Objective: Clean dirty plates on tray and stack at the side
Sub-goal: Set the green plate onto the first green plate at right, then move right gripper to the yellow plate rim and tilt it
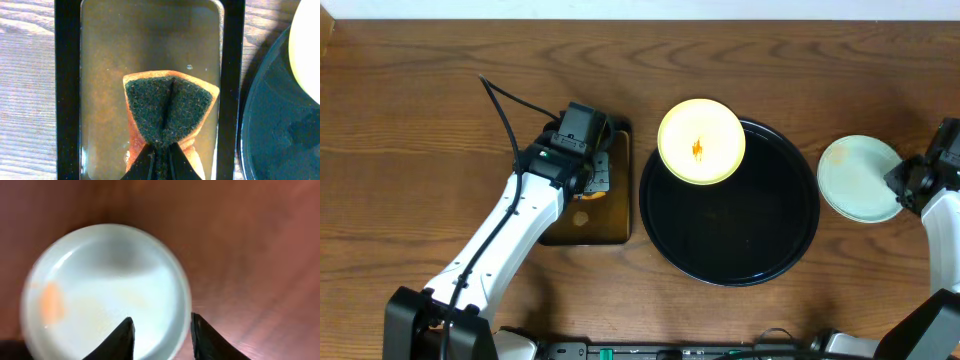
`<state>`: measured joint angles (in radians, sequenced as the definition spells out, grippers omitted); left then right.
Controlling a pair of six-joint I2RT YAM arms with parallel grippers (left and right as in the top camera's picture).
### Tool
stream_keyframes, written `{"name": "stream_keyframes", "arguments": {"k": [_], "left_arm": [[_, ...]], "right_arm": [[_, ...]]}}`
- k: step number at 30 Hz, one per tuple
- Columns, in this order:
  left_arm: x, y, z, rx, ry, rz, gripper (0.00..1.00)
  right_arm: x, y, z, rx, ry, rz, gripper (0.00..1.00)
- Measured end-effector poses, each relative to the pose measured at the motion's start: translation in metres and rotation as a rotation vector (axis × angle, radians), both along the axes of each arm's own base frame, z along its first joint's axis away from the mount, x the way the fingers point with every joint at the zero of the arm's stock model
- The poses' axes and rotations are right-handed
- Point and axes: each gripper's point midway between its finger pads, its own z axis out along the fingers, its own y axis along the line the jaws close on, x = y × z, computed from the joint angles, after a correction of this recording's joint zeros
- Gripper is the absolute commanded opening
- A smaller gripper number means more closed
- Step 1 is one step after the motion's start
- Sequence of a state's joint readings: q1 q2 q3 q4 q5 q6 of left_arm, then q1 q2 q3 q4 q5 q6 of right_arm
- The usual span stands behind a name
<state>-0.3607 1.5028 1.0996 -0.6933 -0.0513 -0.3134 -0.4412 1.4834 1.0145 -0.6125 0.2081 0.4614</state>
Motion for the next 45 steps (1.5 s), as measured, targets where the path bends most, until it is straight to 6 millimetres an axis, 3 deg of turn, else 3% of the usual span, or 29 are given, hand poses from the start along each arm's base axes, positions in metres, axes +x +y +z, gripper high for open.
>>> {"name": "stream_keyframes", "arguments": {"k": [4,7,11,13,20,23,26,31,39,45], "left_arm": [[0.000,0.000,0.000,0.000,0.000,0.000,0.08],[0.000,0.000,0.000,0.000,0.000,0.000,0.07],[0.000,0.000,0.000,0.000,0.000,0.000,0.08],[0.000,0.000,0.000,0.000,0.000,0.000,0.07],[0.000,0.000,0.000,0.000,0.000,0.000,0.08],[0.000,0.000,0.000,0.000,0.000,0.000,0.08],[0.000,0.000,0.000,0.000,0.000,0.000,0.08],[0.000,0.000,0.000,0.000,0.000,0.000,0.07],[0.000,0.000,0.000,0.000,0.000,0.000,0.07],[0.000,0.000,0.000,0.000,0.001,0.000,0.08]], "right_arm": [[0.022,0.032,-0.001,0.116,-0.068,0.171,0.46],[0.038,0.074,0.002,0.216,-0.110,0.351,0.53],[0.054,0.146,0.014,0.312,-0.135,0.620,0.61],[0.056,0.168,0.022,0.317,-0.129,0.708,0.63],[0.075,0.226,0.073,0.252,-0.130,0.931,0.64],[0.088,0.243,0.081,0.234,-0.134,0.987,0.61],[0.094,0.256,0.063,0.251,-0.095,1.015,0.58],[0.103,0.262,0.000,0.317,0.041,0.996,0.52],[0.108,0.272,-0.071,0.433,0.145,0.980,0.40],[0.105,0.282,-0.095,0.512,0.169,0.988,0.12]]}}
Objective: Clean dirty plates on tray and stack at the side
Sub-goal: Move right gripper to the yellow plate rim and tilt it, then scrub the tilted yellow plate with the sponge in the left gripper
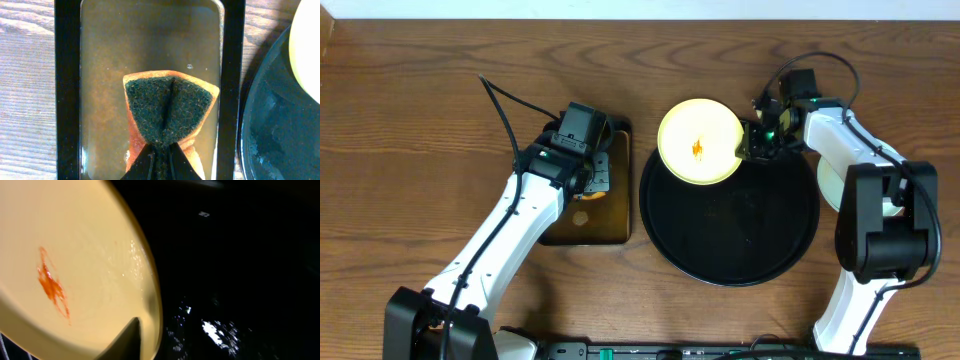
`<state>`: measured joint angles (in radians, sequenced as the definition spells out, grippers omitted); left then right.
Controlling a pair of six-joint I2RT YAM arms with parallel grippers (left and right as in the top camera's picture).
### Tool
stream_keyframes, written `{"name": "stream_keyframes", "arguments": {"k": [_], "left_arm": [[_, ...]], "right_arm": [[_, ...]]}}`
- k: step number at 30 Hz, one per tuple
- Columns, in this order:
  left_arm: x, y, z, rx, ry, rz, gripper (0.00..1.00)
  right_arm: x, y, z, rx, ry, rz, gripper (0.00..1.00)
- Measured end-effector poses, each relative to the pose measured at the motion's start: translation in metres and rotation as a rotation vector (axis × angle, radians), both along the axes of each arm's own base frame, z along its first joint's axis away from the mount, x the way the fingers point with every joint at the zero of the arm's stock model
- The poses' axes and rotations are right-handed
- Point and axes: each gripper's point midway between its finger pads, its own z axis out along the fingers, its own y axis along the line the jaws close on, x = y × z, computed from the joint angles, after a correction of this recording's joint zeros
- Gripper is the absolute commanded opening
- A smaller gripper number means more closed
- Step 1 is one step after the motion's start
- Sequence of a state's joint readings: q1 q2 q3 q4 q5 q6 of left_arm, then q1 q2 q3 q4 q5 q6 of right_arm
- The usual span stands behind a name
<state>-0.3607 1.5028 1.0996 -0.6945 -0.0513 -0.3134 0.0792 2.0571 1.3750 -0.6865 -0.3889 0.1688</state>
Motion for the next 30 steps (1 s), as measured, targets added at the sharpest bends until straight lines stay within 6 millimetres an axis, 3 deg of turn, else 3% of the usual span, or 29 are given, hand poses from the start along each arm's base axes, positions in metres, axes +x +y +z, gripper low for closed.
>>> {"name": "stream_keyframes", "arguments": {"k": [5,12,20,25,30], "left_arm": [[0.000,0.000,0.000,0.000,0.000,0.000,0.08],[0.000,0.000,0.000,0.000,0.000,0.000,0.08],[0.002,-0.007,0.001,-0.036,-0.008,-0.013,0.08],[0.014,-0.042,0.013,-0.181,-0.064,-0.090,0.07],[0.008,-0.098,0.025,-0.286,-0.110,-0.233,0.07]], "right_arm": [[-0.007,0.003,-0.006,0.021,0.041,-0.001,0.01],[-0.037,0.000,-0.006,0.006,0.156,0.016,0.01],[-0.077,-0.017,0.031,-0.095,0.246,0.020,0.01],[-0.085,-0.011,0.033,-0.125,0.252,0.051,0.01],[-0.096,0.001,0.020,-0.165,0.259,0.093,0.01]]}}
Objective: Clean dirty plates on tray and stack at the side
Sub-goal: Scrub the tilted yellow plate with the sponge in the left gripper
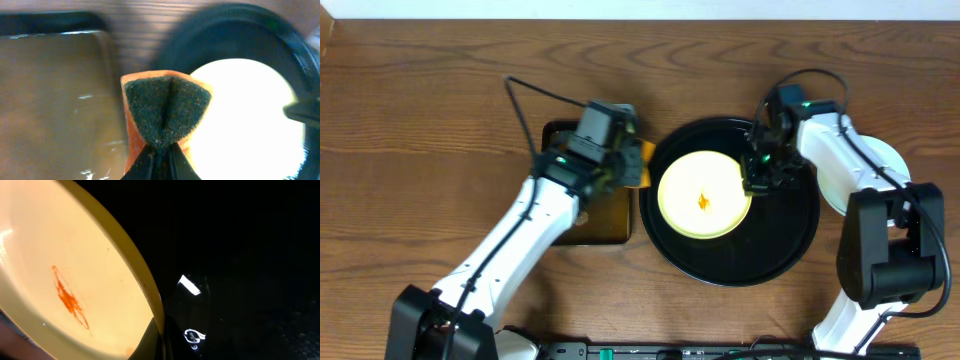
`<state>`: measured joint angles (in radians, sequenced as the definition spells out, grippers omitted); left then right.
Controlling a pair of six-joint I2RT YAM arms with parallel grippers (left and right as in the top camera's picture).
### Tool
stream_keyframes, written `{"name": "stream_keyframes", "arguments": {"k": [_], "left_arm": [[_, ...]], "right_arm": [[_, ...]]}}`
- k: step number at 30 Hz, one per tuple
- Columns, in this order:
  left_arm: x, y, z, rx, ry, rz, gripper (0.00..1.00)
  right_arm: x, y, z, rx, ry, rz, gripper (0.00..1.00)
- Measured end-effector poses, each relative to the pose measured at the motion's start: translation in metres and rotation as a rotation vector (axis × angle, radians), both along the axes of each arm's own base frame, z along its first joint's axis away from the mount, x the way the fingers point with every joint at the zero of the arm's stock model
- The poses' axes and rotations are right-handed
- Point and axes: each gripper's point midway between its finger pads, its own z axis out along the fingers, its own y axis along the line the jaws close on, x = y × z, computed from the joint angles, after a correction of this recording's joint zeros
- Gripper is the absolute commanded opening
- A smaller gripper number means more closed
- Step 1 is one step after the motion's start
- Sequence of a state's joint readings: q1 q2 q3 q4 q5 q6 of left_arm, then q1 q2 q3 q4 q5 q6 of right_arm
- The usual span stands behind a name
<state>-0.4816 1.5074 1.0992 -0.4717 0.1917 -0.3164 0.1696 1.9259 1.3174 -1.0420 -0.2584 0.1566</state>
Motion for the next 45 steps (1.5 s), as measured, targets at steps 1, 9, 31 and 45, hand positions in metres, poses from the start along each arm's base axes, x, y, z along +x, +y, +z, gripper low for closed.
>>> {"name": "stream_keyframes", "arguments": {"k": [1,9,31,45], "left_arm": [[-0.004,-0.011,0.000,-0.010,-0.003,-0.029,0.07],[-0.035,-0.085,-0.038,-0.035,0.063,-0.185,0.07],[-0.060,-0.119,-0.115,0.050,0.181,-0.137,0.08],[-0.036,-0.040,-0.079,0.153,0.178,-0.011,0.07]], "right_arm": [[-0.002,0.002,-0.004,-0.009,-0.001,0.003,0.01],[-0.021,0.007,-0.025,-0.038,0.029,0.014,0.01],[-0.024,0.007,-0.026,-0.040,0.039,0.010,0.01],[-0.024,0.007,-0.026,-0.040,0.038,0.010,0.01]]}}
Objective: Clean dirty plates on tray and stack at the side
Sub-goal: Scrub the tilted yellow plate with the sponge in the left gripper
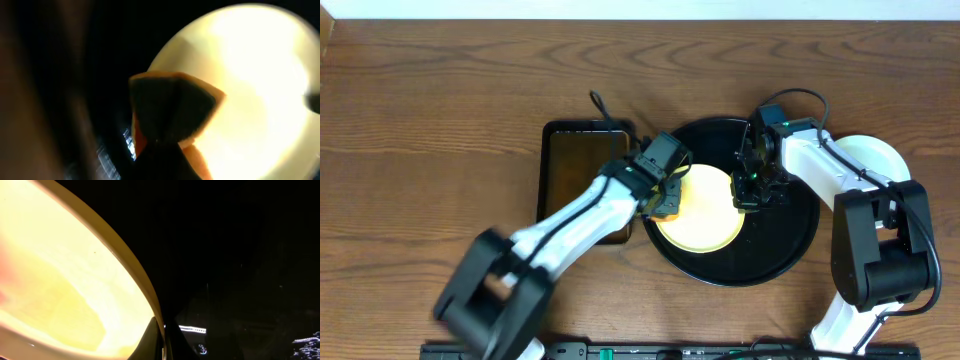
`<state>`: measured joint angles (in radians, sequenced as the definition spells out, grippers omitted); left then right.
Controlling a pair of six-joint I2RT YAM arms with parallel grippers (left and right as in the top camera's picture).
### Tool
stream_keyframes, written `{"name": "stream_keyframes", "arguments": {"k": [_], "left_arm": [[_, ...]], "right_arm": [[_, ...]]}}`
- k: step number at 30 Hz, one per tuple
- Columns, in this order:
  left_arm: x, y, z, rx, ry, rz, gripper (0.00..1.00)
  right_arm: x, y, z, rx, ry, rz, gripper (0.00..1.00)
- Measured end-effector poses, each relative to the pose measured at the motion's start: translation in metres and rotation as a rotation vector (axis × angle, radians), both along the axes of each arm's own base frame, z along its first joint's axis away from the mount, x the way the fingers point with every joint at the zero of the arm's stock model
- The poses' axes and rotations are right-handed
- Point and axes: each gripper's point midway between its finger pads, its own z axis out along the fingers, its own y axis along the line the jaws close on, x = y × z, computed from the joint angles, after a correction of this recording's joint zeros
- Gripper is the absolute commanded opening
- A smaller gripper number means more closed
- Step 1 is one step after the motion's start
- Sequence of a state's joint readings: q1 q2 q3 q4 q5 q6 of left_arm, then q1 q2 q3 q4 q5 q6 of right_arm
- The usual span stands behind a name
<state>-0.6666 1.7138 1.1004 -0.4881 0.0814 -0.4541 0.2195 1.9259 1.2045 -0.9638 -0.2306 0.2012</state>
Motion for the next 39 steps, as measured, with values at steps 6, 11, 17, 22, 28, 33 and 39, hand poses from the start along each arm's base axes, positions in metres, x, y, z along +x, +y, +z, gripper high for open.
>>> {"name": "stream_keyframes", "arguments": {"k": [6,11,17,22,28,33,39], "left_arm": [[0.005,0.048,0.068,0.038,-0.147,0.076,0.07],[0.015,0.083,0.067,0.082,-0.131,0.165,0.07],[0.021,0.052,0.066,-0.059,-0.118,0.062,0.08],[0.013,0.011,0.049,-0.121,-0.081,-0.051,0.08],[-0.008,-0.031,0.005,-0.110,0.004,-0.171,0.08],[-0.014,-0.039,-0.030,-0.059,0.046,-0.194,0.07],[0.007,-0.013,-0.039,0.059,-0.015,-0.121,0.08]], "right_arm": [[0.000,0.000,0.000,0.000,0.000,0.000,0.01],[0.000,0.000,0.000,0.000,0.000,0.000,0.01],[0.000,0.000,0.000,0.000,0.000,0.000,0.01],[-0.001,0.000,0.000,0.000,0.002,0.000,0.01],[-0.001,0.000,0.000,-0.001,0.005,0.000,0.01],[-0.002,0.000,0.000,-0.002,0.007,0.000,0.01],[-0.002,0.000,0.000,-0.002,0.008,0.000,0.01]]}}
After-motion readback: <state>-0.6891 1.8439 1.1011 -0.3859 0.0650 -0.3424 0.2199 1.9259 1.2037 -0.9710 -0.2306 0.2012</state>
